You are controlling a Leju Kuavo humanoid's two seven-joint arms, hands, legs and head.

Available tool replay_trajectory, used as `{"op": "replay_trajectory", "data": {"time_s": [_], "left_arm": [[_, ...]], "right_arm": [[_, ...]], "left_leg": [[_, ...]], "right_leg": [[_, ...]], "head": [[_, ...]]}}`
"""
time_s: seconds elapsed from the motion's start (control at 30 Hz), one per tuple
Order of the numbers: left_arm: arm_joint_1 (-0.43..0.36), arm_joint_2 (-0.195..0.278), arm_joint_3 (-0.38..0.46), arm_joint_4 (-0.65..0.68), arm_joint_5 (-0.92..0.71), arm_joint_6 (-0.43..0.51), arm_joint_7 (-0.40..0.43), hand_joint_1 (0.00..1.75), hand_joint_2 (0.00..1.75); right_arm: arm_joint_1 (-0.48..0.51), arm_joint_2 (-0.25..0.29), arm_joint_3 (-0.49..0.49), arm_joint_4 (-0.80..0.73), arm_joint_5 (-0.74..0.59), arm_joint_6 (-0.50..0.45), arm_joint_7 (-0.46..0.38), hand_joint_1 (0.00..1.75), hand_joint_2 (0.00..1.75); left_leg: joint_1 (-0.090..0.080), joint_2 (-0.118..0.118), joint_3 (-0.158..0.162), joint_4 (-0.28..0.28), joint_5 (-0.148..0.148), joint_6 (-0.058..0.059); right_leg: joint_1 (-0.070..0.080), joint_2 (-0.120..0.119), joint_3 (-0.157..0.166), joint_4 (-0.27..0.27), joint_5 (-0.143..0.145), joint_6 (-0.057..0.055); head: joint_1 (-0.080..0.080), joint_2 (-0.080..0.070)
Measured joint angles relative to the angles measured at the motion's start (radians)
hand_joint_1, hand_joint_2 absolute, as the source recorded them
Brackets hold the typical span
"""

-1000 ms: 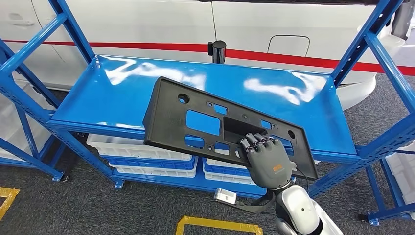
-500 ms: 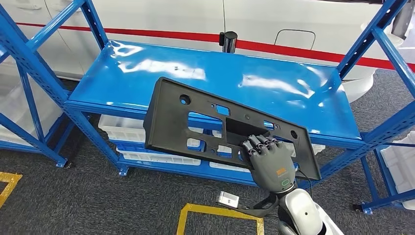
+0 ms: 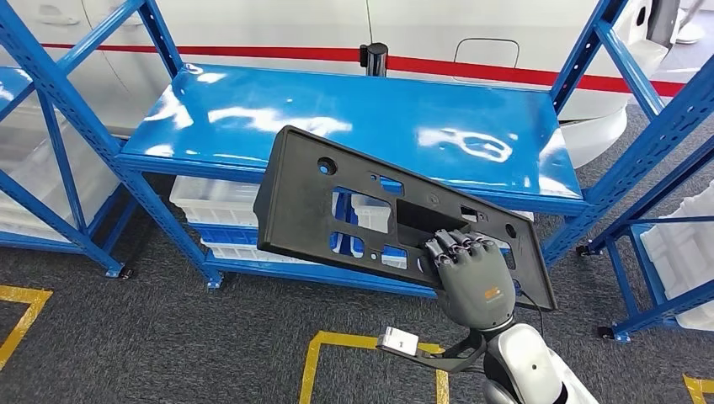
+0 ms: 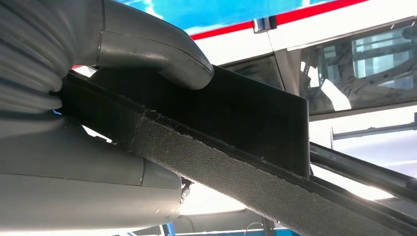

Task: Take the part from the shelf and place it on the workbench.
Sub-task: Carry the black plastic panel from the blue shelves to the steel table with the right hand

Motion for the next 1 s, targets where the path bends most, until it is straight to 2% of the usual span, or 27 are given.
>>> {"op": "replay_trajectory", "data": {"time_s": [0.03,0.07,0.1,0.13,0.17,0.2,0.27,0.3,0.33,0.37,0.43,0.47,0.5,0.53,0.57,0.6,0.63,0.67,0.7,0.73,0.77,0.8,0.83,0.87,0.93,0.97,1.0], "left_arm": [[0.000,0.000,0.000,0.000,0.000,0.000,0.000,0.00,0.00],[-0.001,0.000,0.000,0.000,0.000,0.000,0.000,0.00,0.00],[-0.002,0.000,0.000,0.000,0.000,0.000,0.000,0.00,0.00],[-0.004,0.000,0.000,-0.001,0.000,0.000,0.000,0.00,0.00],[-0.005,0.000,0.000,-0.001,0.000,0.000,0.000,0.00,0.00],[-0.006,-0.001,0.000,-0.001,0.000,0.000,0.000,0.00,0.00],[-0.005,-0.001,0.000,-0.001,0.000,0.000,0.000,0.00,0.00],[-0.005,-0.001,0.000,-0.001,0.001,0.000,0.000,0.00,0.00],[-0.004,-0.001,0.000,0.000,0.001,0.000,0.000,0.00,0.00],[-0.004,-0.001,0.000,0.000,0.001,0.000,-0.001,0.00,0.00],[-0.004,0.001,0.001,0.000,0.002,0.000,-0.002,0.00,0.00],[-0.004,0.001,0.001,0.000,0.003,0.000,-0.003,0.00,0.00],[-0.004,0.001,0.001,0.000,0.003,0.000,-0.003,0.00,0.00],[-0.004,0.001,0.002,0.000,0.003,-0.001,-0.004,0.00,0.00],[-0.004,0.000,0.002,0.000,0.003,-0.001,-0.004,0.00,0.00],[-0.004,0.000,0.003,0.000,0.003,-0.001,-0.005,0.00,0.00],[-0.004,-0.001,0.003,0.000,0.003,-0.001,-0.005,0.00,0.00],[-0.004,-0.002,0.004,-0.001,0.003,-0.001,-0.005,0.00,0.00],[-0.004,-0.002,0.004,-0.001,0.003,-0.001,-0.006,0.00,0.00],[-0.003,-0.002,0.004,-0.001,0.003,-0.001,-0.006,0.00,0.00],[-0.002,-0.002,0.004,0.000,0.003,-0.001,-0.006,0.00,0.00],[-0.001,-0.001,0.005,0.000,0.003,-0.001,-0.006,0.00,0.00],[0.000,-0.001,0.005,0.000,0.003,-0.001,-0.006,0.00,0.00],[0.001,-0.001,0.005,0.001,0.003,-0.001,-0.006,0.00,0.00],[0.002,-0.001,0.005,0.001,0.003,-0.001,-0.006,0.00,0.00],[0.002,-0.002,0.005,0.001,0.003,-0.001,-0.006,0.00,0.00],[0.001,-0.002,0.005,0.001,0.003,-0.001,-0.006,0.00,0.00]], "right_arm": [[0.002,0.000,-0.001,-0.001,0.000,0.000,0.000,1.75,1.75],[0.003,0.000,-0.002,-0.002,0.000,-0.001,0.000,1.75,1.75],[0.004,0.000,-0.002,-0.003,0.000,-0.001,0.000,1.75,1.75],[0.005,-0.001,-0.004,-0.006,0.000,-0.001,0.000,1.75,1.75],[0.005,-0.002,-0.005,-0.009,0.000,-0.002,0.000,1.75,1.75],[0.006,-0.003,-0.006,-0.012,0.000,-0.004,0.000,1.75,1.75],[0.009,-0.004,-0.008,-0.014,-0.002,-0.006,0.000,1.75,1.75],[0.011,-0.005,-0.008,-0.014,-0.004,-0.006,0.000,1.75,1.75],[0.013,-0.006,-0.009,-0.014,-0.008,-0.006,-0.002,1.75,1.75],[0.015,-0.007,-0.010,-0.014,-0.014,-0.006,-0.003,1.75,1.75],[0.017,-0.008,-0.011,-0.014,-0.029,-0.006,-0.007,1.75,1.75],[0.018,-0.008,-0.012,-0.014,-0.035,-0.006,-0.008,1.75,1.75],[0.019,-0.009,-0.012,-0.014,-0.040,-0.006,-0.009,1.75,1.75],[0.020,-0.009,-0.012,-0.014,-0.044,-0.006,-0.009,1.75,1.75],[0.021,-0.009,-0.013,-0.014,-0.045,-0.006,-0.009,1.75,1.75],[0.021,-0.009,-0.013,-0.014,-0.046,-0.006,-0.010,1.75,1.75],[0.021,-0.009,-0.015,-0.015,-0.047,-0.006,-0.010,1.75,1.75],[0.021,-0.009,-0.017,-0.017,-0.047,-0.006,-0.010,1.75,1.75],[0.021,-0.009,-0.019,-0.019,-0.048,-0.006,-0.010,1.75,1.75],[0.021,-0.009,-0.021,-0.021,-0.048,-0.006,-0.011,1.75,1.75],[0.021,-0.009,-0.023,-0.022,-0.049,-0.006,-0.012,1.75,1.75],[0.021,-0.009,-0.024,-0.022,-0.051,-0.006,-0.012,1.75,1.75],[0.022,-0.009,-0.025,-0.023,-0.055,-0.006,-0.013,1.75,1.75],[0.023,-0.008,-0.026,-0.023,-0.062,-0.005,-0.014,1.75,1.75],[0.027,-0.007,-0.027,-0.023,-0.081,-0.003,-0.018,1.75,1.75],[0.030,-0.007,-0.028,-0.023,-0.091,-0.002,-0.021,1.75,1.75],[0.033,-0.007,-0.029,-0.023,-0.098,0.000,-0.023,1.75,1.75]], "left_leg": [[0.003,0.000,0.022,0.002,0.023,-0.003],[0.007,0.000,0.062,-0.032,0.051,-0.005],[0.011,-0.001,0.114,-0.095,0.061,-0.008],[0.012,-0.003,0.164,-0.165,0.057,-0.008],[0.011,-0.006,0.201,-0.222,0.045,-0.007],[0.008,-0.009,0.217,-0.257,0.031,-0.003],[0.001,-0.008,0.207,-0.273,0.037,0.016],[-0.001,-0.005,0.196,-0.275,0.048,0.029],[-0.002,-0.002,0.183,-0.277,0.060,0.042],[-0.001,0.001,0.166,-0.279,0.074,0.052],[-0.004,0.003,0.132,-0.279,0.102,0.061],[-0.006,0.004,0.113,-0.278,0.117,0.062],[-0.007,0.005,0.095,-0.278,0.132,0.062],[-0.009,0.006,0.076,-0.277,0.147,0.061],[-0.009,0.006,0.058,-0.277,0.161,0.059],[-0.009,0.006,0.043,-0.276,0.176,0.057],[-0.011,0.005,0.032,-0.275,0.188,0.053],[-0.012,0.005,0.025,-0.276,0.202,0.049],[-0.012,0.005,0.022,-0.278,0.215,0.043],[-0.012,0.006,0.021,-0.283,0.229,0.037],[-0.011,0.006,0.021,-0.290,0.243,0.029],[-0.008,0.005,0.018,-0.292,0.243,0.023],[-0.007,0.004,0.011,-0.281,0.221,0.017],[-0.005,0.003,0.000,-0.249,0.175,0.012],[-0.001,0.002,-0.027,-0.126,0.055,0.003],[0.000,0.002,-0.035,-0.057,0.019,-0.001],[0.000,0.002,-0.033,-0.007,0.012,-0.003]], "right_leg": [[-0.001,0.000,-0.015,0.004,0.010,0.003],[-0.003,0.001,-0.031,0.011,0.018,0.008],[-0.004,0.001,-0.046,0.019,0.024,0.013],[-0.003,0.001,-0.059,0.029,0.029,0.019],[-0.002,0.000,-0.069,0.036,0.034,0.027],[-0.001,0.000,-0.077,0.040,0.041,0.034],[-0.003,-0.001,-0.088,0.040,0.058,0.050],[-0.005,-0.001,-0.097,0.044,0.054,0.053],[-0.005,0.000,-0.110,0.062,0.033,0.051],[-0.006,0.001,-0.128,0.101,-0.006,0.044],[-0.006,0.003,-0.165,0.225,-0.101,0.031],[-0.005,0.003,-0.174,0.287,-0.128,0.032],[-0.005,0.003,-0.171,0.328,-0.132,0.039],[-0.004,0.003,-0.152,0.337,-0.117,0.049],[-0.002,0.003,-0.115,0.310,-0.094,0.057],[0.000,0.003,-0.061,0.251,-0.077,0.060],[0.005,0.002,0.008,0.165,-0.078,0.055],[0.008,0.001,0.063,0.086,-0.089,0.047],[0.012,0.001,0.100,0.027,-0.102,0.040],[0.015,0.001,0.116,-0.005,-0.110,0.034],[0.015,0.001,0.109,-0.010,-0.104,0.030],[0.011,0.001,0.100,-0.009,-0.093,0.025],[0.007,0.001,0.090,-0.009,-0.081,0.018],[0.003,0.001,0.077,-0.010,-0.067,0.011],[0.001,0.004,0.047,-0.009,-0.040,0.002],[0.001,0.008,0.032,-0.007,-0.026,0.003],[0.001,0.013,0.016,-0.005,-0.012,0.005]], "head": [[0.000,0.000],[0.000,0.000],[-0.001,0.000],[0.000,0.000],[0.000,0.000],[0.001,0.000],[0.001,0.000],[0.000,0.000],[0.001,0.000],[0.002,0.000],[0.004,0.000],[0.004,0.000],[0.004,0.000],[0.004,0.000],[0.004,0.000],[0.004,0.000],[0.005,0.000],[0.003,0.000],[0.002,0.000],[0.002,0.000],[0.001,0.000],[0.002,0.000],[0.001,0.000],[0.000,0.000],[-0.001,0.000],[-0.001,0.000],[-0.002,0.000]]}}
